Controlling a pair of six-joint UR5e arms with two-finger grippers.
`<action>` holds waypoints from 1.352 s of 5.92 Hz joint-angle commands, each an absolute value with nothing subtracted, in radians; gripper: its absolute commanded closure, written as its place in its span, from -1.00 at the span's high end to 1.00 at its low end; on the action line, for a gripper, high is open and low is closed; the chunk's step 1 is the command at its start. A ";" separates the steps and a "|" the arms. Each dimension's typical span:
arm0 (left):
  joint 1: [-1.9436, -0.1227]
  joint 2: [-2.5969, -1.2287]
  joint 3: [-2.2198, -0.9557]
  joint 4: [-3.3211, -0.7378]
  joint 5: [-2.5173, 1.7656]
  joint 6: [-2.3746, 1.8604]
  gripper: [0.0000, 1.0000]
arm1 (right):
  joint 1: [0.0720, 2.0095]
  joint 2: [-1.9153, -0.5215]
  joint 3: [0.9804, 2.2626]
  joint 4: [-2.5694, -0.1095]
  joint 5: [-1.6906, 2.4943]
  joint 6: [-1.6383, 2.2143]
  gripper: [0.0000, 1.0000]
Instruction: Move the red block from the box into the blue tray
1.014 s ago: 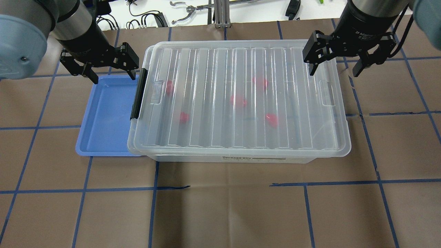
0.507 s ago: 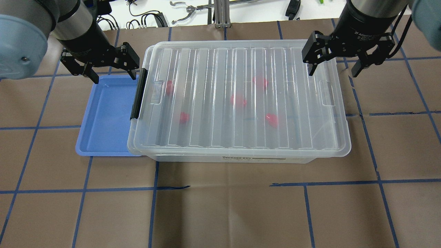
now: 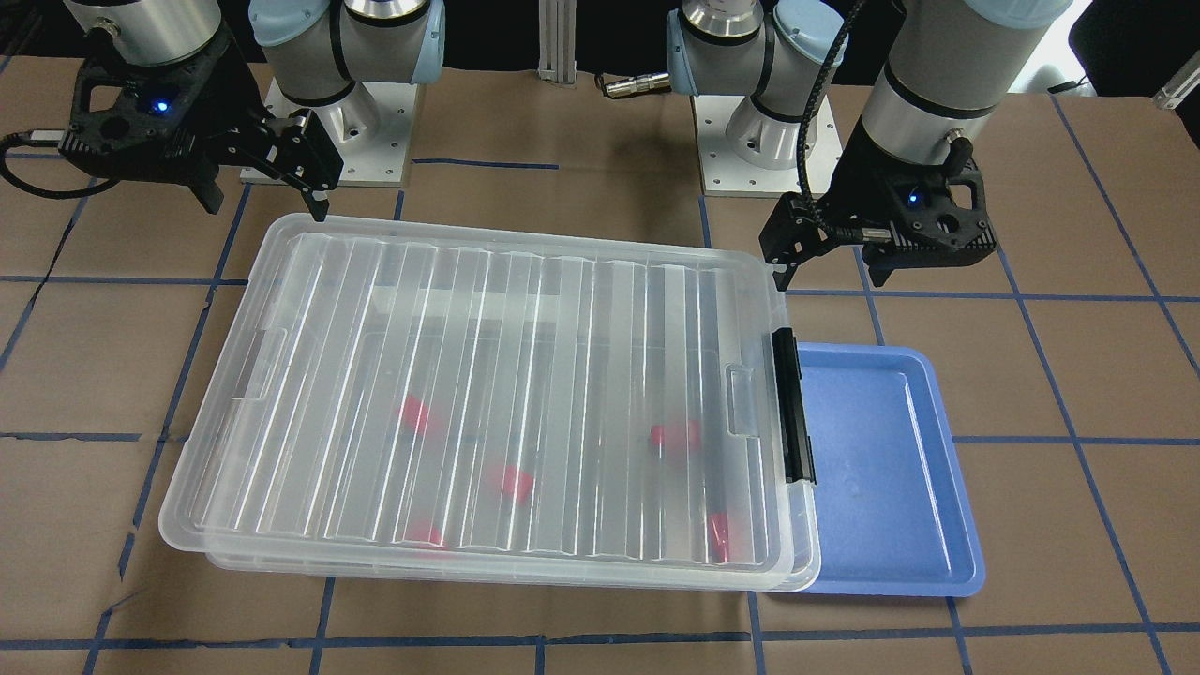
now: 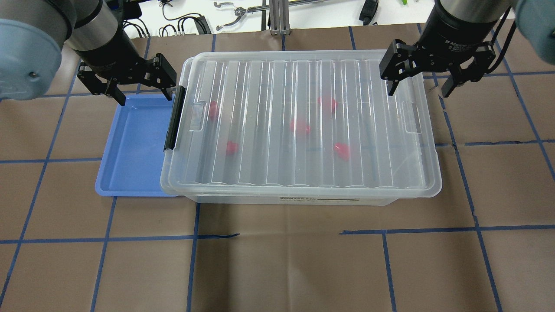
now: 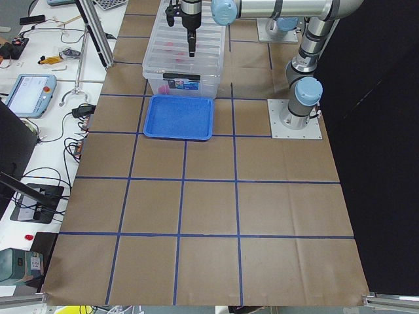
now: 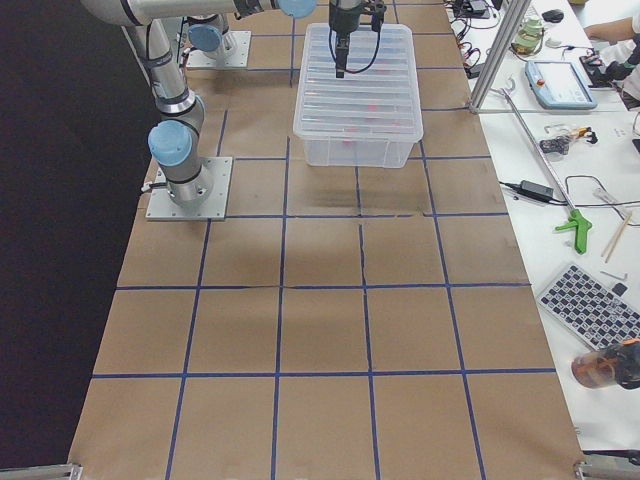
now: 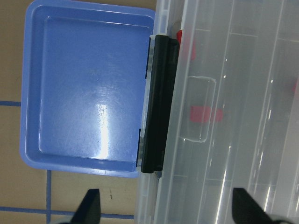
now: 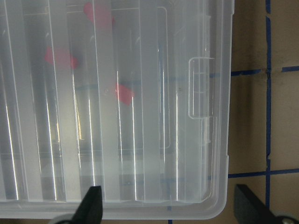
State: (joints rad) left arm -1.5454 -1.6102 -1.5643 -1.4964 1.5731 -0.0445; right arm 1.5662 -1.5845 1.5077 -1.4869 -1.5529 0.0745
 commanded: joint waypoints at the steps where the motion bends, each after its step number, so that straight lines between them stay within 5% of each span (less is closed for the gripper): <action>1: -1.546 -1.609 -1.563 -1.497 1.572 -0.043 0.97 | 1.559 -1.577 1.512 -1.494 -1.557 0.058 1.00; 8: -1.543 -1.603 -1.563 -1.496 1.577 -0.044 0.97 | 1.379 -1.486 1.580 -1.610 -1.559 -0.096 1.00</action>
State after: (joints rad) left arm -1.5443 -1.6072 -1.5624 -1.4945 1.5727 -0.0445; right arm 1.4154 -1.4904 1.5450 -1.5778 -1.5596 -0.0767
